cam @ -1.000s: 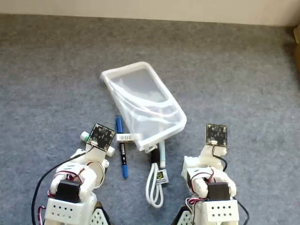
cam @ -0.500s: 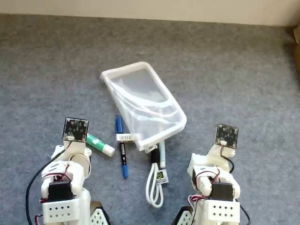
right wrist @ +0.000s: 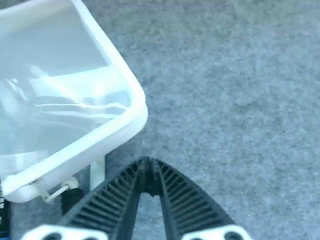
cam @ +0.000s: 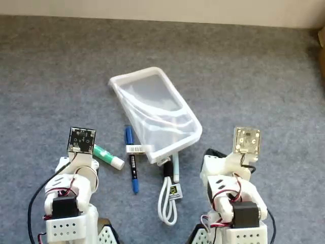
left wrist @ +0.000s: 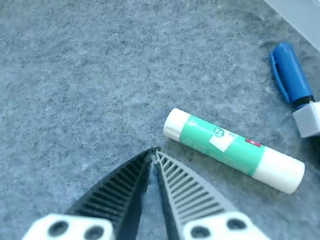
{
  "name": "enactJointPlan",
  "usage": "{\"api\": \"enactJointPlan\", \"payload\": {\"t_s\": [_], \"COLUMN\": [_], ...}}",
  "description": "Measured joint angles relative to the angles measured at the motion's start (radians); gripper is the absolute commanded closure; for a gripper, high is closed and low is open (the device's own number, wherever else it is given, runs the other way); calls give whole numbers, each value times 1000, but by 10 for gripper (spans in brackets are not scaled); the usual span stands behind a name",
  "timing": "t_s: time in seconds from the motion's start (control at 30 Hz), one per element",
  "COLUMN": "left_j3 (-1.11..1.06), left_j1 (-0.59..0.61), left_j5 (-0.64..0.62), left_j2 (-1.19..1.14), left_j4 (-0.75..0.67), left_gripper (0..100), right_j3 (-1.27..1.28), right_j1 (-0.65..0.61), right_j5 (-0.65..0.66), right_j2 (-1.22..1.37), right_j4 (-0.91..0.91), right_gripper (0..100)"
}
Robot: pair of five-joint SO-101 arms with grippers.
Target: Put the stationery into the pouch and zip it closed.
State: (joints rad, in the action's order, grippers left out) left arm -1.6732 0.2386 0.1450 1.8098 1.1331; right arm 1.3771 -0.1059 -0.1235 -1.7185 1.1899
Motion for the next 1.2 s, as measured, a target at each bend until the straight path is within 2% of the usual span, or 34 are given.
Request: {"api": "enactJointPlan", "payload": {"t_s": [0.23,0.63,0.83,0.97,1.2], "left_j3": [0,0,0,0,0], "left_j1": [0,9,9,9,9], "left_j5": [0,0,0,0,0], "left_j2": [0,0,0,0,0], "left_j4": [0,0,0,0,0], "left_gripper": [986,986,986,986,986], "right_j3": [-97,-382,-394,-394,-394], "right_j1": [-146,-322,-434,-477,-560], "right_j5": [-25,-61,-124,-178,-190], "right_j2": [61,628,853,984,1096], "right_j4": [31,31,31,-21,-135], "right_gripper": [994,985,831,841,893]}}
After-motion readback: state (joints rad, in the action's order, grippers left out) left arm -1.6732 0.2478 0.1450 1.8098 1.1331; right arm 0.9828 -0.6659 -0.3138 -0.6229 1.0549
